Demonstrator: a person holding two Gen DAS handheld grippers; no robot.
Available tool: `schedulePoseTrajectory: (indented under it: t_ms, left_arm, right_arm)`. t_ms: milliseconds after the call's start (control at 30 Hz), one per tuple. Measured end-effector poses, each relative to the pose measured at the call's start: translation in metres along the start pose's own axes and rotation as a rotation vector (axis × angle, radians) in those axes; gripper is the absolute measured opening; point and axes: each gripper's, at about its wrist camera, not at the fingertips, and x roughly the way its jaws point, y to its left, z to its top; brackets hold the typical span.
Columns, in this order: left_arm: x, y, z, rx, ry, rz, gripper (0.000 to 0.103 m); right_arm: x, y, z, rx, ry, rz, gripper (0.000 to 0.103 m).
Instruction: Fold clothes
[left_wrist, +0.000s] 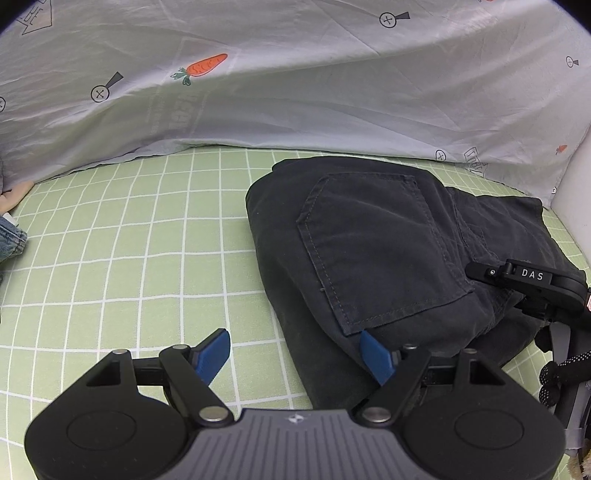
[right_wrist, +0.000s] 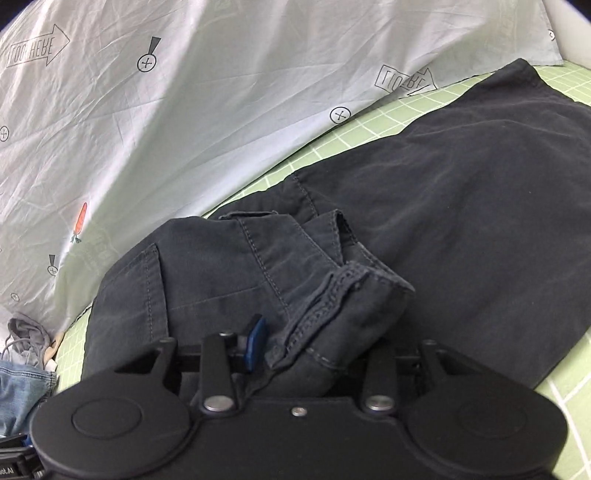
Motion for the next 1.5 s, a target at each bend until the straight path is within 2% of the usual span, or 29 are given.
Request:
schedulePoseTrajectory:
  t_ms: [67, 100, 133, 167, 200, 367, 533, 633, 800, 867, 1100, 1200, 1300, 1467, 1500]
  left_arm:
    - [-0.004, -0.002, 0.001, 0.006, -0.003, 0.018, 0.078]
    - [-0.006, -0.003, 0.002, 0.009, -0.004, 0.027, 0.078]
    - [-0.009, -0.005, 0.002, 0.009, -0.007, 0.034, 0.078]
    - [-0.012, -0.006, 0.003, 0.008, -0.011, 0.040, 0.078]
    - [-0.014, -0.009, 0.003, 0.005, -0.016, 0.044, 0.078]
    - [-0.019, -0.023, 0.007, -0.008, -0.030, 0.061, 0.078]
    - [-0.013, -0.043, 0.012, -0.011, -0.034, 0.082, 0.078]
    - [-0.004, -0.057, 0.015, -0.005, -0.027, 0.090, 0.078]
    - [0.018, -0.074, 0.021, -0.019, 0.005, 0.113, 0.079]
    - [0.026, -0.075, 0.023, -0.042, 0.013, 0.133, 0.084]
    - [0.042, -0.072, 0.028, -0.132, 0.034, 0.175, 0.093]
    - [0.047, -0.075, 0.030, -0.140, 0.041, 0.200, 0.093]
    - [0.053, -0.081, 0.032, -0.119, 0.049, 0.235, 0.094]
    - [0.063, -0.084, 0.036, -0.149, 0.069, 0.268, 0.095]
    - [0.063, -0.084, 0.036, -0.150, 0.071, 0.273, 0.095]
  right_arm:
    - [-0.007, -0.003, 0.001, 0.016, -0.003, 0.002, 0.042]
    - [-0.011, -0.004, 0.002, 0.020, -0.005, -0.005, 0.064]
    - [-0.016, -0.004, 0.002, -0.009, -0.016, -0.059, 0.097]
    - [-0.025, -0.005, 0.001, -0.055, -0.043, -0.119, 0.102]
    - [-0.033, -0.007, 0.000, -0.095, -0.067, -0.172, 0.101]
    - [-0.070, -0.047, 0.000, -0.092, -0.110, -0.254, 0.101]
    - [-0.091, -0.095, -0.004, -0.057, -0.099, -0.398, 0.102]
    - [-0.101, -0.128, -0.006, 0.002, -0.095, -0.416, 0.102]
    - [-0.117, -0.177, 0.009, 0.129, -0.133, -0.344, 0.102]
    - [-0.119, -0.192, 0.022, 0.156, -0.139, -0.324, 0.102]
    - [-0.107, -0.238, 0.066, 0.204, -0.173, -0.329, 0.102]
    - [-0.102, -0.257, 0.084, 0.225, -0.213, -0.338, 0.100]
    - [-0.096, -0.275, 0.100, 0.261, -0.263, -0.305, 0.099]
    - [-0.090, -0.307, 0.117, 0.403, -0.332, -0.152, 0.083]
    - [-0.088, -0.316, 0.117, 0.466, -0.345, -0.104, 0.076]
